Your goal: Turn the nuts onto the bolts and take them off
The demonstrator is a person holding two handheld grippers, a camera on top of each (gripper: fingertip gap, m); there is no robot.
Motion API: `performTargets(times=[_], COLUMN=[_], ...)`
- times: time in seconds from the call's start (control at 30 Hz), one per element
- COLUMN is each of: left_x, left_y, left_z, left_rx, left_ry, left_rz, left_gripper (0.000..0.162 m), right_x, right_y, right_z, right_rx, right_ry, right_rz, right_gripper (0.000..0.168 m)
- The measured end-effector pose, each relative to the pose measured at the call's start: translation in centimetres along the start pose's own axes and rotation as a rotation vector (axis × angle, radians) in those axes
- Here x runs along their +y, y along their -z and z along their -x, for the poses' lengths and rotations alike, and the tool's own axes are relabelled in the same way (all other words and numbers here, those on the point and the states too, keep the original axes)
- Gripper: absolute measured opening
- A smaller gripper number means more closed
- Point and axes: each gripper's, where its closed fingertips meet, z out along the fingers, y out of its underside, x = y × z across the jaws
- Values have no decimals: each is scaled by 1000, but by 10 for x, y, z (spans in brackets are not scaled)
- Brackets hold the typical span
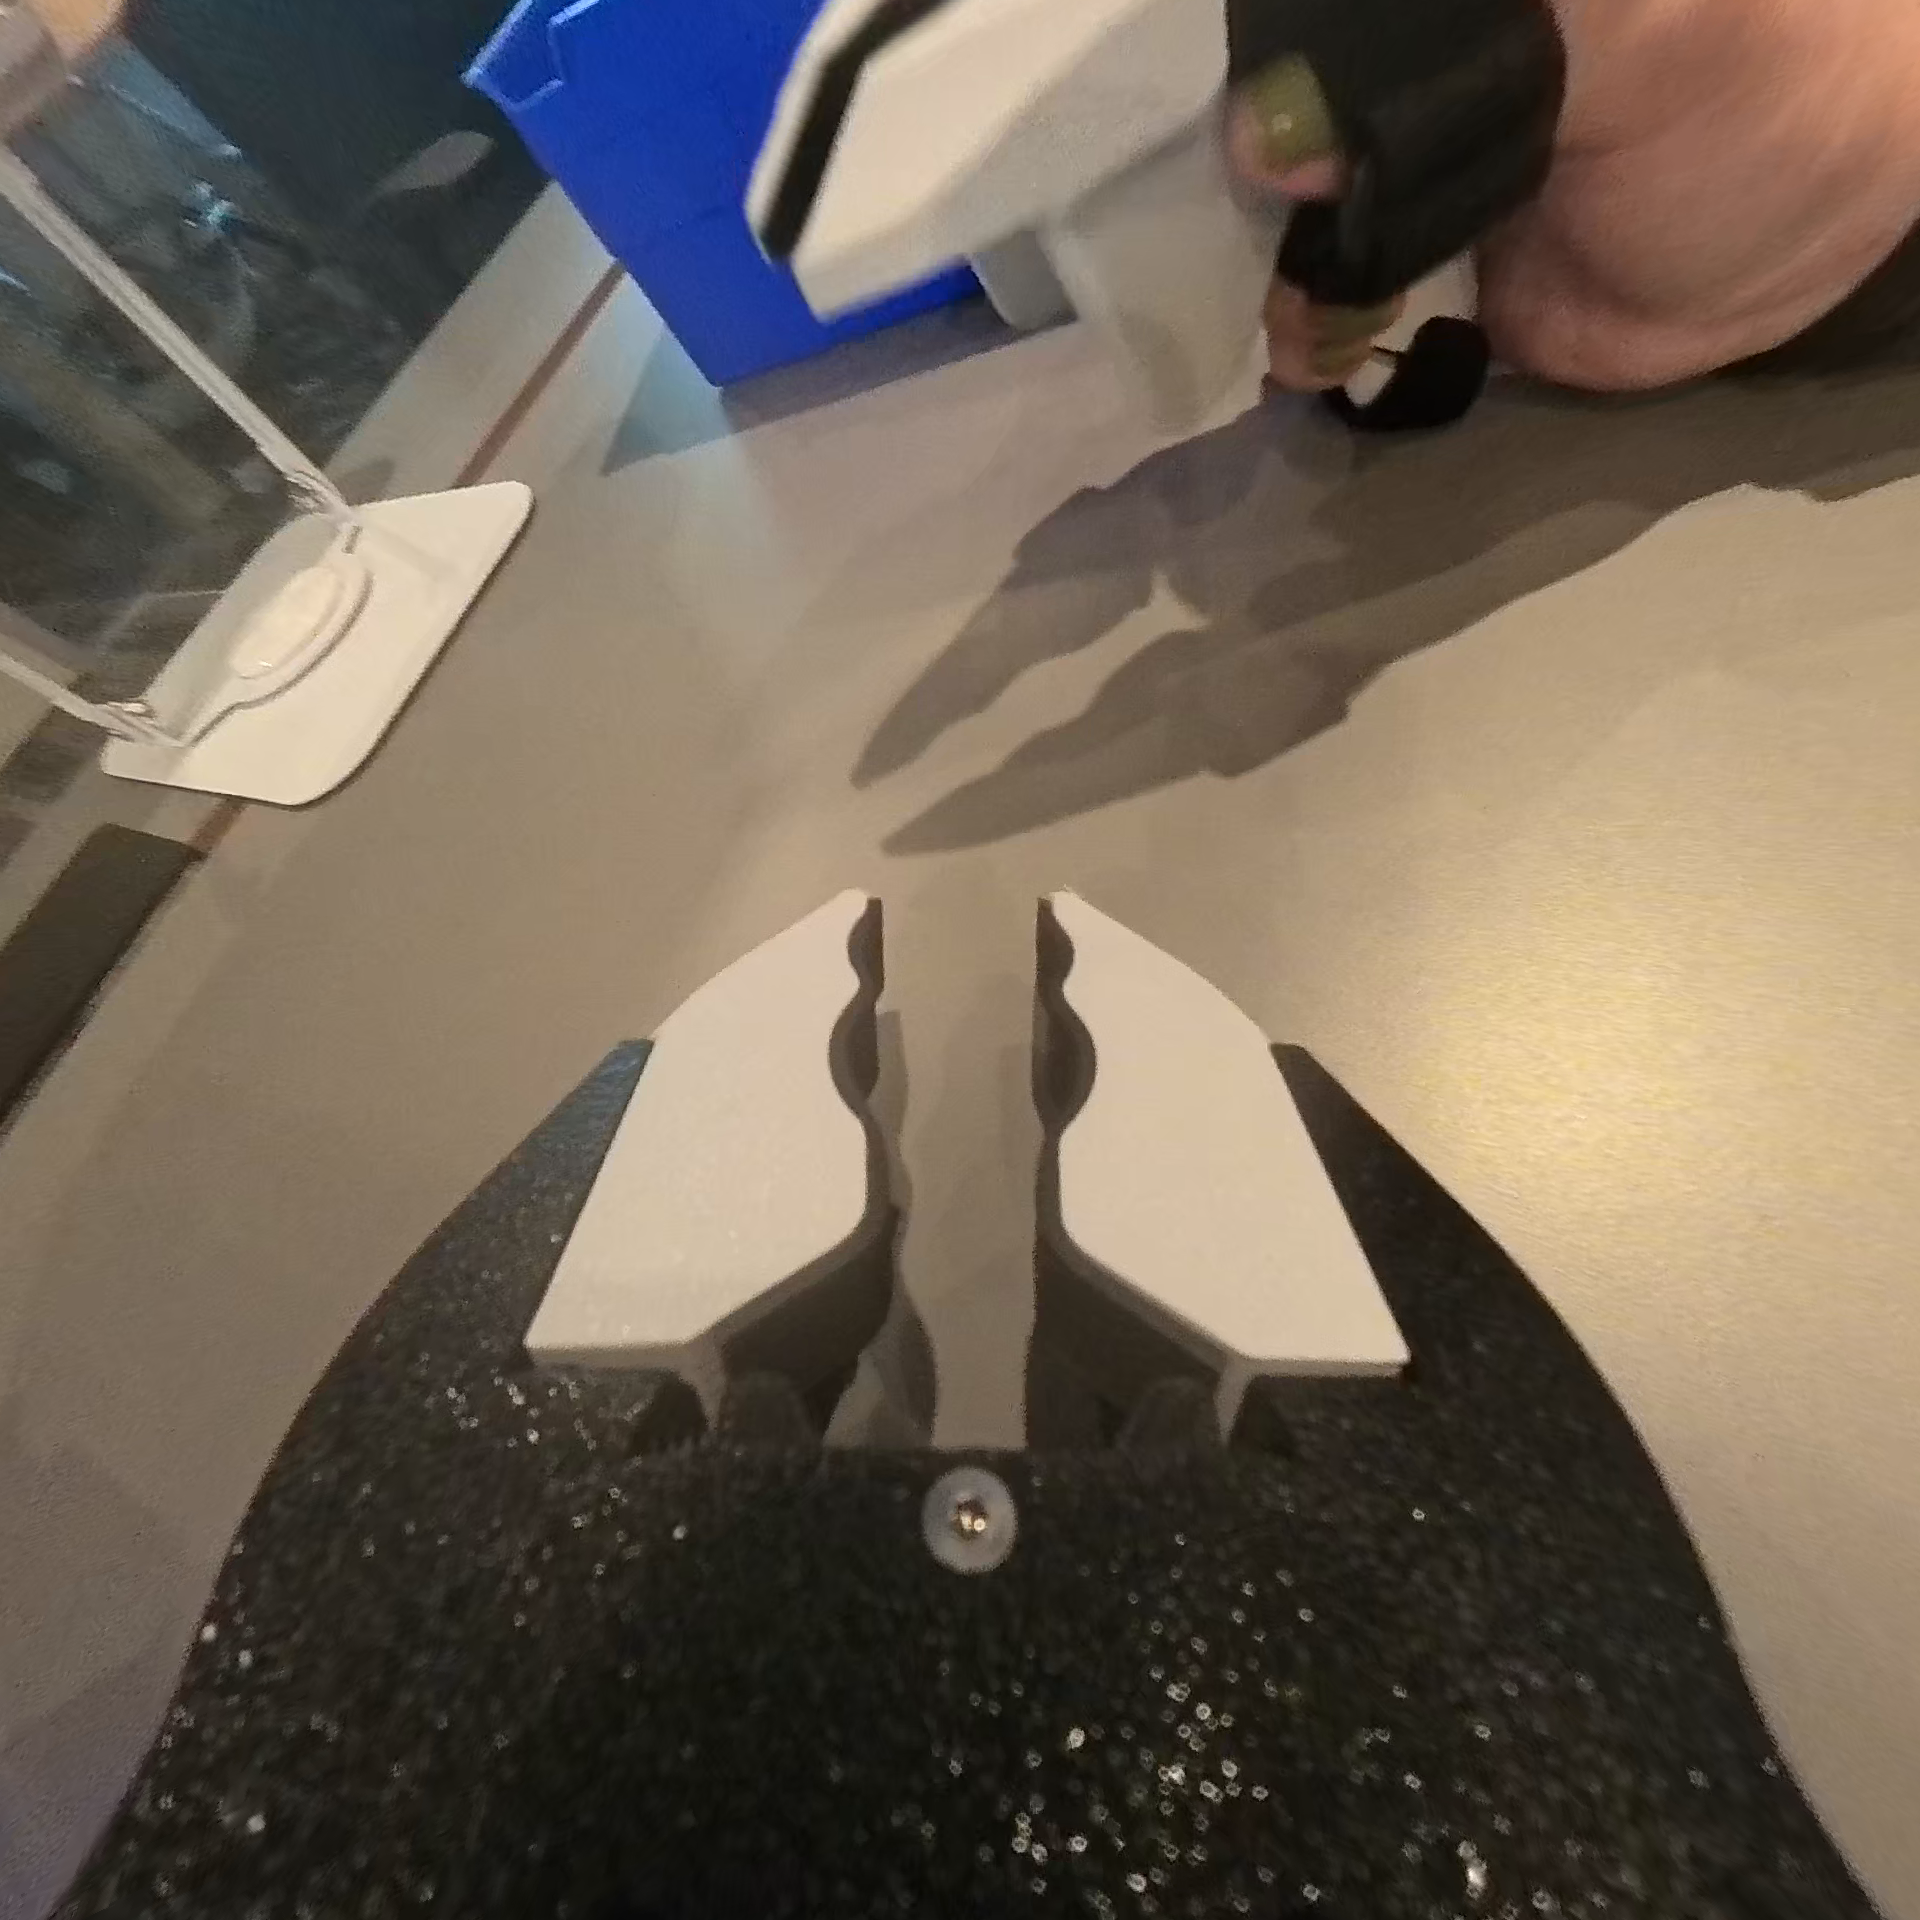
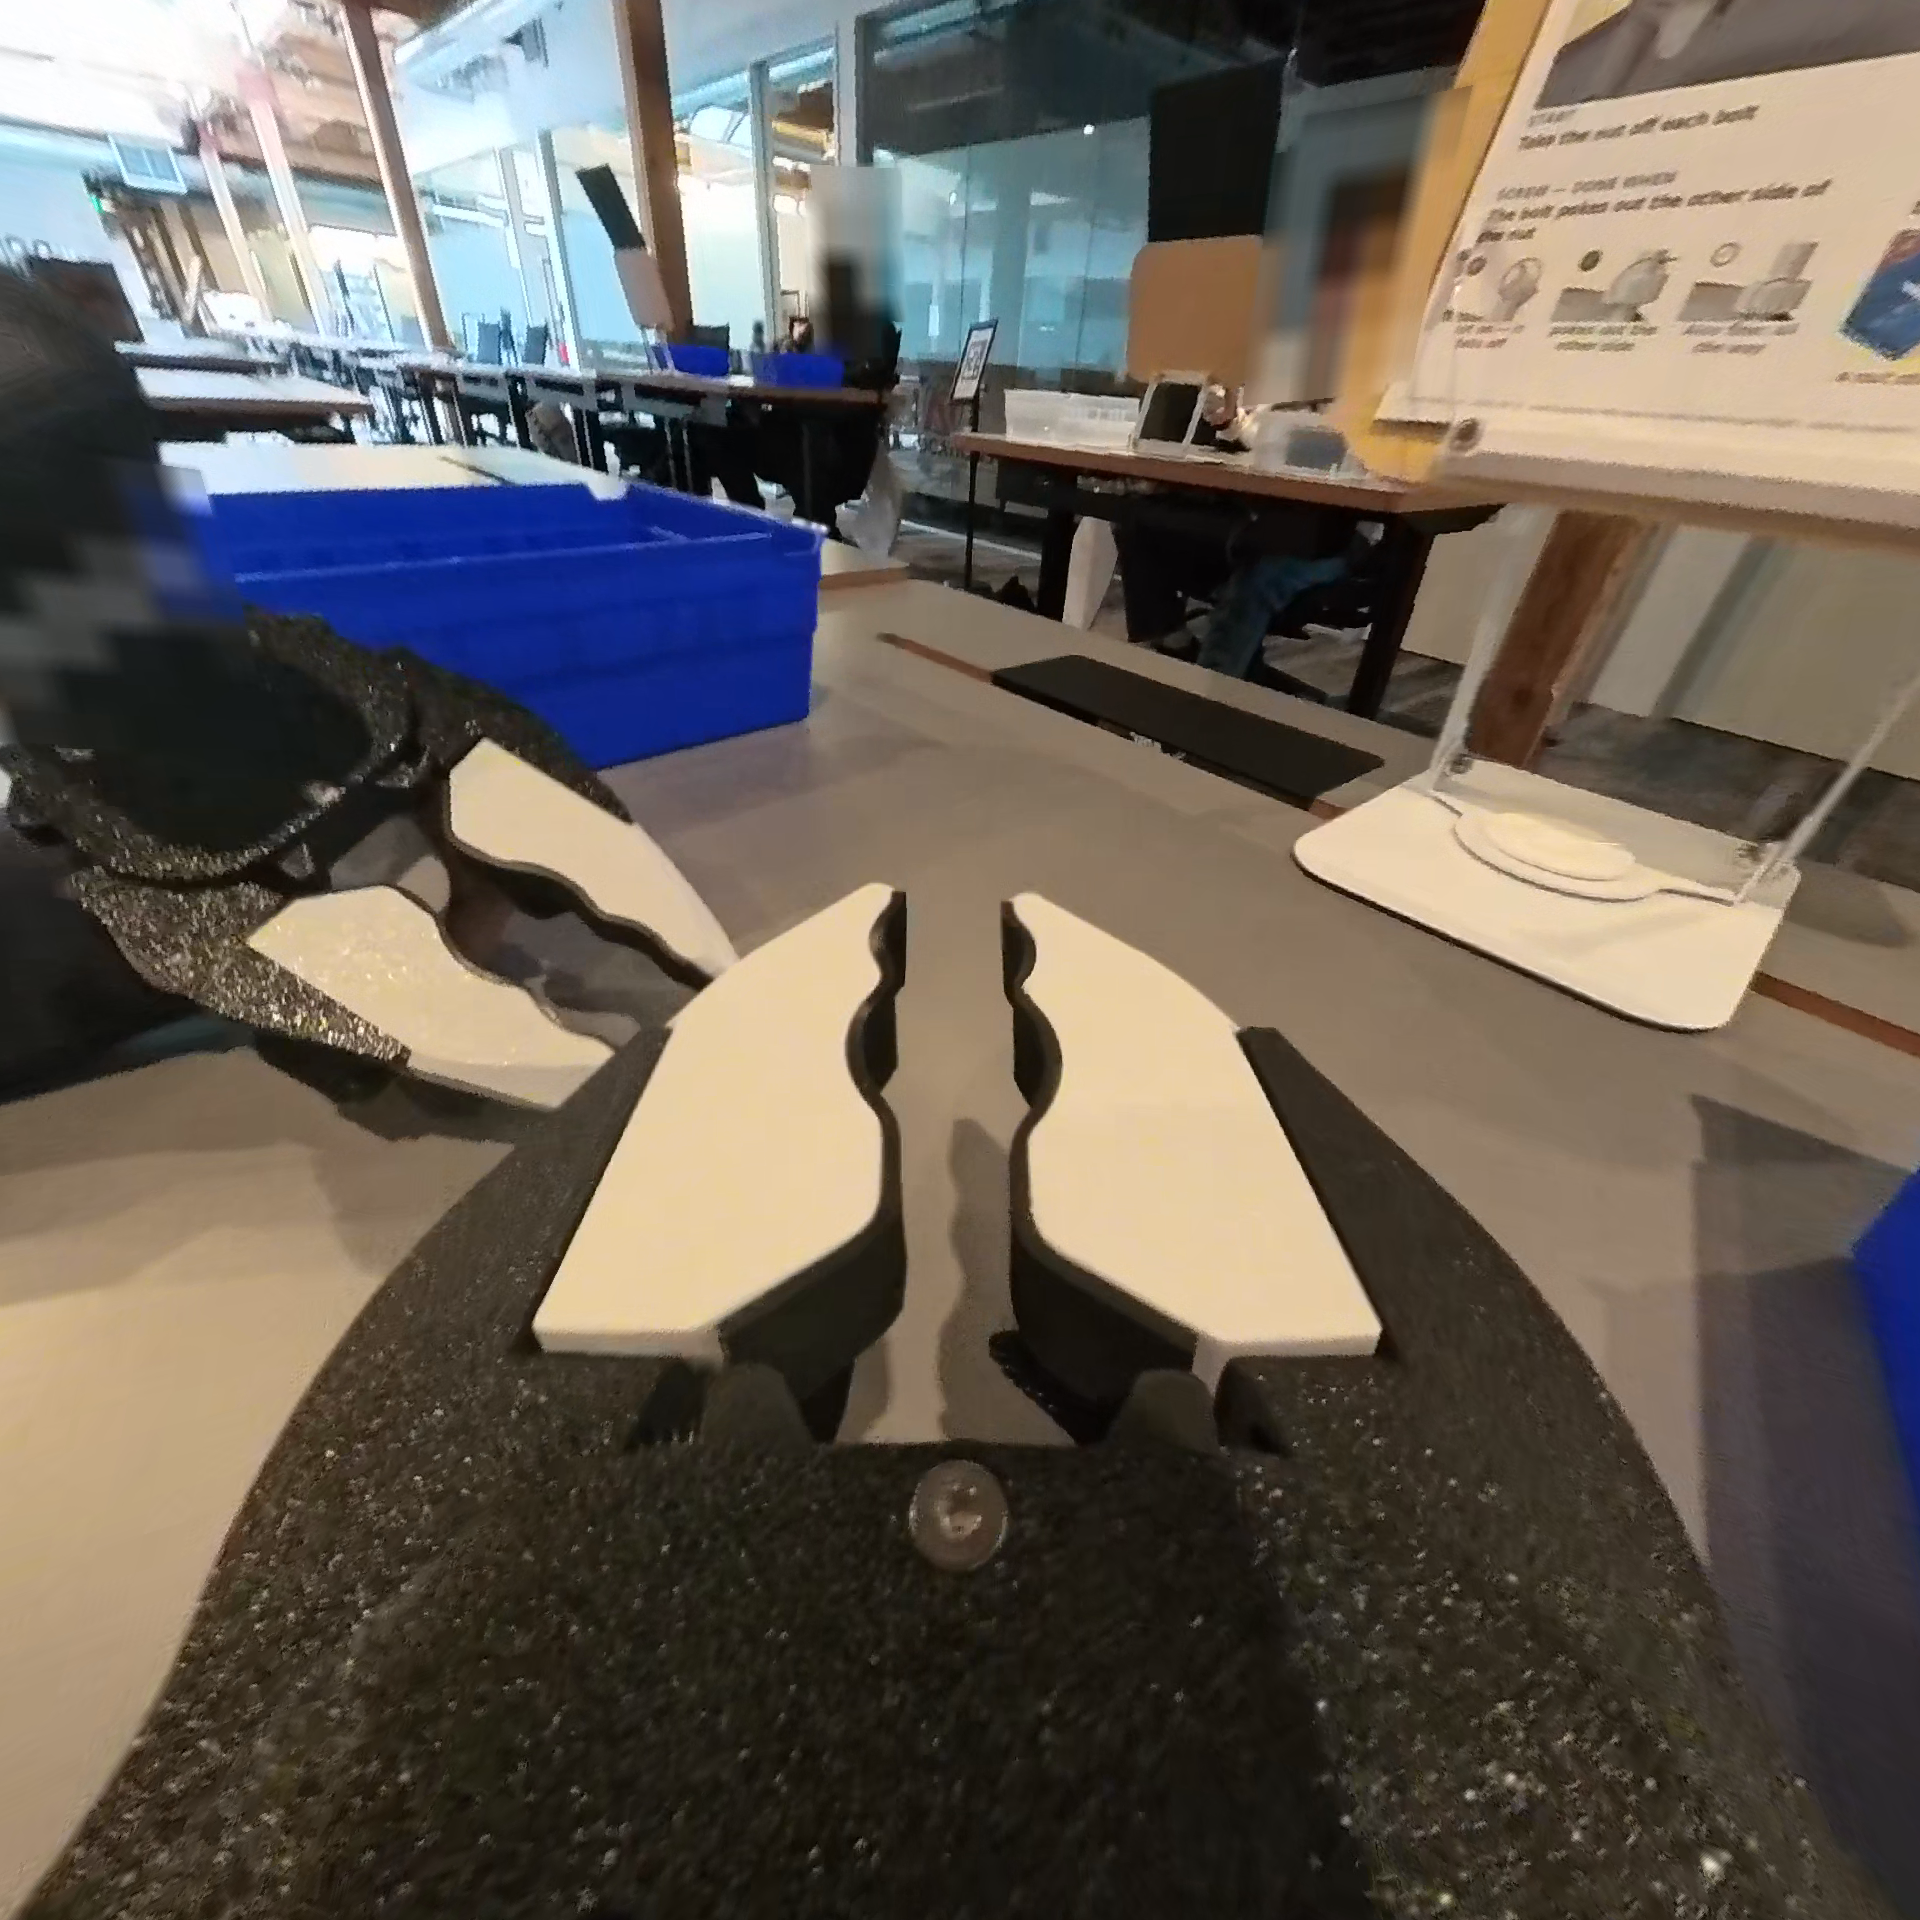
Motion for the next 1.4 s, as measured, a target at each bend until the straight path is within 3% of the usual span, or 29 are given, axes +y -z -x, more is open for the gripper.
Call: performTargets(times=[0.73, 0.87, 1.03, 1.13, 1.23, 1.4], left_x=[-10, -51, -64, -39, 19, 109], left_y=[5, 39, 131, 194, 236, 251], left_z=[4, 14, 57, 89, 120, 111], left_rx=[-26, -87, -323, -412, -461, -192], left_ry=[66, 105, 85, 101, 95, 233], left_rz=[-44, -149, -77, 59, 307, 628], left_gripper=[31, 35, 33, 25, 14, 16], right_x=[23, 24, 23, 23, 24, 25], right_y=[-12, -12, -12, -13, -13, -14], right_z=[26, 27, 27, 28, 30, 31], right_rx=[-75, -77, -79, -84, -92, -90], right_ry=[196, 199, 194, 198, 205, 219], right_rz=[147, 150, 148, 147, 151, 157], right_gripper=[0, 0, 0, 0, 0, 0])
